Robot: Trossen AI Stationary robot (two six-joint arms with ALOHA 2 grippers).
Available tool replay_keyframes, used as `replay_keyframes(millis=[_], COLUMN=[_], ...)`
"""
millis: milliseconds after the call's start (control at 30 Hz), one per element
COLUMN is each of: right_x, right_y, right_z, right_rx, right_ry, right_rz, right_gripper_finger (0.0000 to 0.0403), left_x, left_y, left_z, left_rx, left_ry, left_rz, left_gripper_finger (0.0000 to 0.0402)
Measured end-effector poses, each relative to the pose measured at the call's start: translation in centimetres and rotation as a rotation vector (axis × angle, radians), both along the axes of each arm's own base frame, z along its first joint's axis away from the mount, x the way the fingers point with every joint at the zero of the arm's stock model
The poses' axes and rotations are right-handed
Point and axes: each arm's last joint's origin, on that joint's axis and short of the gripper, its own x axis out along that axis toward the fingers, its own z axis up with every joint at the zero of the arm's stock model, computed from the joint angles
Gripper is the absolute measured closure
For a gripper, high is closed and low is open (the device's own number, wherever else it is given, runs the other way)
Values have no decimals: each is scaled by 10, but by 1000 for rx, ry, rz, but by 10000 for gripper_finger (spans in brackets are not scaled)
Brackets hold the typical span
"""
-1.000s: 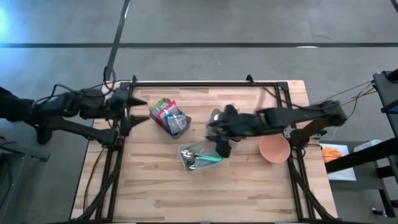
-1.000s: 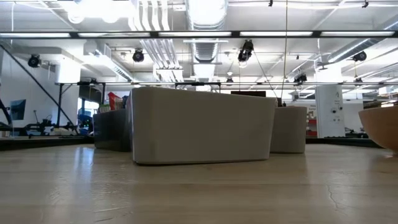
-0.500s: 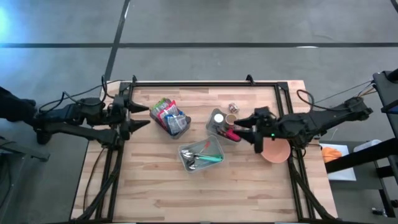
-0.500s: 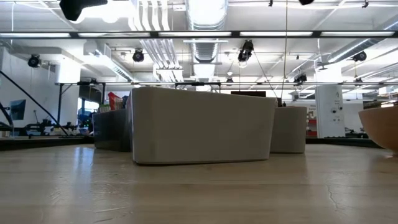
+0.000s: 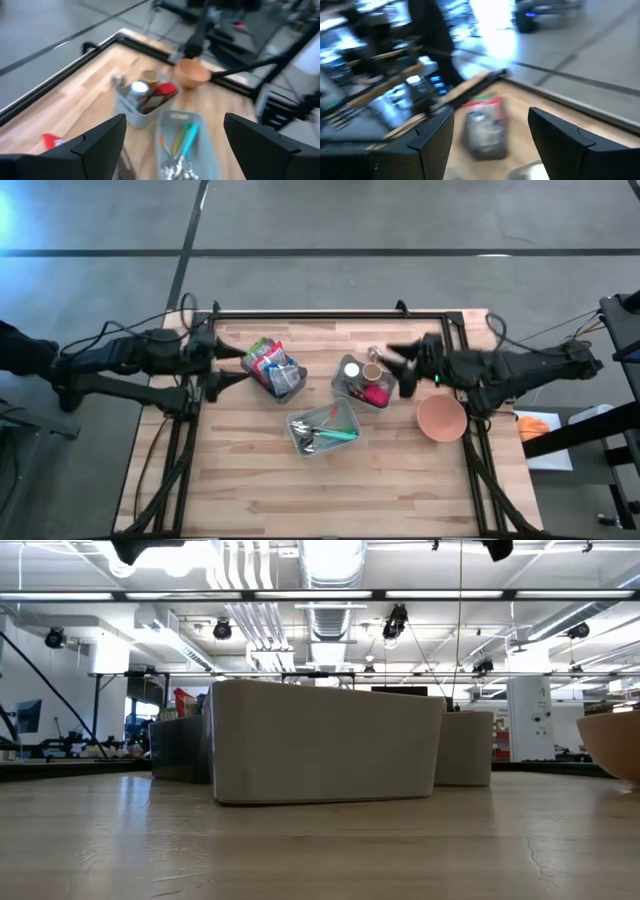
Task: Pick & Place Food Item
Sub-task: Put the brown seasoning bottle into the top gray bin
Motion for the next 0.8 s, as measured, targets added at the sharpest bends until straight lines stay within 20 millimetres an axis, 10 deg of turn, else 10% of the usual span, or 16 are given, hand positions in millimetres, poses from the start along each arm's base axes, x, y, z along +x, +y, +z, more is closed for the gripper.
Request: replay_keyframes(millis=[433,800], right_x=[13,52], right_y=[-122,-201], right_z=[36,-19], right_rx=[443,655], right_ry=[333,906], right_rz=[-283,-276], right_gripper_finger=[152,152], left_x=[29,35], left_y=[44,53], left_z=[-1,-3], left_rx=[-157,-265], left_ry=[114,117], left_rz=[50,91], left_gripper_finger=[63,63])
